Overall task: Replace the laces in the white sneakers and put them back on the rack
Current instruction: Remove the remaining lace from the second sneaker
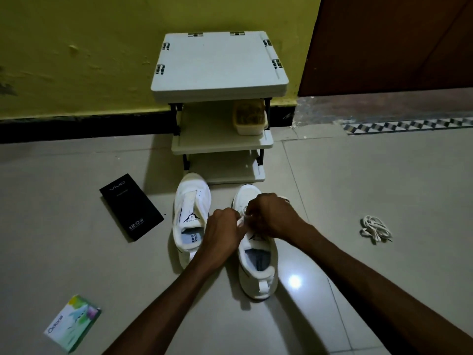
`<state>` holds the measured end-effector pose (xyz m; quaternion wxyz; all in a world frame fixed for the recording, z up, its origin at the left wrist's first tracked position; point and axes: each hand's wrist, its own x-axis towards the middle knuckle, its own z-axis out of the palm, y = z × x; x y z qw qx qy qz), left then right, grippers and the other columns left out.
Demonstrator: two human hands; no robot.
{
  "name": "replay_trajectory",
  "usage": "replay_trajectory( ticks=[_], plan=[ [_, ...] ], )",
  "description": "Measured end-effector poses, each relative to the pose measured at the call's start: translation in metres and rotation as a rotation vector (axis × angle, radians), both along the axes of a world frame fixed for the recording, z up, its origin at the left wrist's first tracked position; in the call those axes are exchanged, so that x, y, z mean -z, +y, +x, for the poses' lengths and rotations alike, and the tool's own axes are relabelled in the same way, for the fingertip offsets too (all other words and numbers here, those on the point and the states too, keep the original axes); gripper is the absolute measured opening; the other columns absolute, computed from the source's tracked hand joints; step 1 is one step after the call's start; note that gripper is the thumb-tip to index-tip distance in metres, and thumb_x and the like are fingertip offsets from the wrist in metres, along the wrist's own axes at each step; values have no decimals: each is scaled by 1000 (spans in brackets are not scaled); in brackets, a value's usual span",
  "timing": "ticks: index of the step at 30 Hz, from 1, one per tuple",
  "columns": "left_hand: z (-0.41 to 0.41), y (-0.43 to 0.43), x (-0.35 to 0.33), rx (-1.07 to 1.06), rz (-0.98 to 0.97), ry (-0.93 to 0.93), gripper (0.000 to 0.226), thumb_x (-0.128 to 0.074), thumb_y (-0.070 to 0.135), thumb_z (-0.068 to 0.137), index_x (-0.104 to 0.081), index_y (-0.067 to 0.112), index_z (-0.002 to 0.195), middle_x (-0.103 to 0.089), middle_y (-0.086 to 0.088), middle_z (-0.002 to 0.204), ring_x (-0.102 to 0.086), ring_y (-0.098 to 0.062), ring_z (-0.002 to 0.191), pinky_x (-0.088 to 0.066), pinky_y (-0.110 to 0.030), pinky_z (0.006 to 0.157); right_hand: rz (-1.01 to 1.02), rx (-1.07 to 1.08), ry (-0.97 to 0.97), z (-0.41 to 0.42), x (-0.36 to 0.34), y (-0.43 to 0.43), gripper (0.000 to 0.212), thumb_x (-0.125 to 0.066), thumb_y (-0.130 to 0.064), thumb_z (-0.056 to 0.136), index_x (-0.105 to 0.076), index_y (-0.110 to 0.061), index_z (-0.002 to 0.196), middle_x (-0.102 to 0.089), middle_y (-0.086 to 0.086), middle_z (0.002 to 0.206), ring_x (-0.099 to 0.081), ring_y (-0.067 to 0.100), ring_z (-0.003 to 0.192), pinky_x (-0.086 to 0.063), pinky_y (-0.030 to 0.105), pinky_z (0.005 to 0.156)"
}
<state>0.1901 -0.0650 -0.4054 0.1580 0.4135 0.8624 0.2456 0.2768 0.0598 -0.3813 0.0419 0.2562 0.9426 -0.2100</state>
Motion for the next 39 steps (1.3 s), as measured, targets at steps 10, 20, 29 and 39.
replay_trajectory(
  ticks=[10,20,29,39],
  plan=[
    [1,-3,-3,-9,-5,-22,21,-61,24,83,-60,10,68,-61,-10,68,-59,-30,70,-33,-33,56,446,-49,37,-10,-5,2,18,-58,-17,88,-69,-5,96,-67,13,95,-62,28,88,-45,34,74],
    [1,0,0,-31,-28,-12,16,-60,25,82,-66,10,78,-66,-9,76,-63,-31,79,-42,-35,64,164,517,508,14,-33,61,36,-62,-27,93,-54,-10,61,-53,2,52,-49,15,49,-30,25,54],
    [6,14,-1,108,-57,20,44,-56,14,87,-58,25,130,-45,-4,126,-54,-25,112,-47,-34,90,-103,329,-136,19,-8,9,43,-76,-51,74,-71,-16,99,-70,5,97,-67,24,92,-50,28,72],
    [0,39,8,-289,335,-700,44,-42,-22,69,-63,15,76,-58,-4,83,-53,-23,80,-48,-30,63,-134,446,61,47,19,-14,17,-64,-20,75,-65,-4,68,-58,10,59,-58,26,60,-39,29,52]
  ],
)
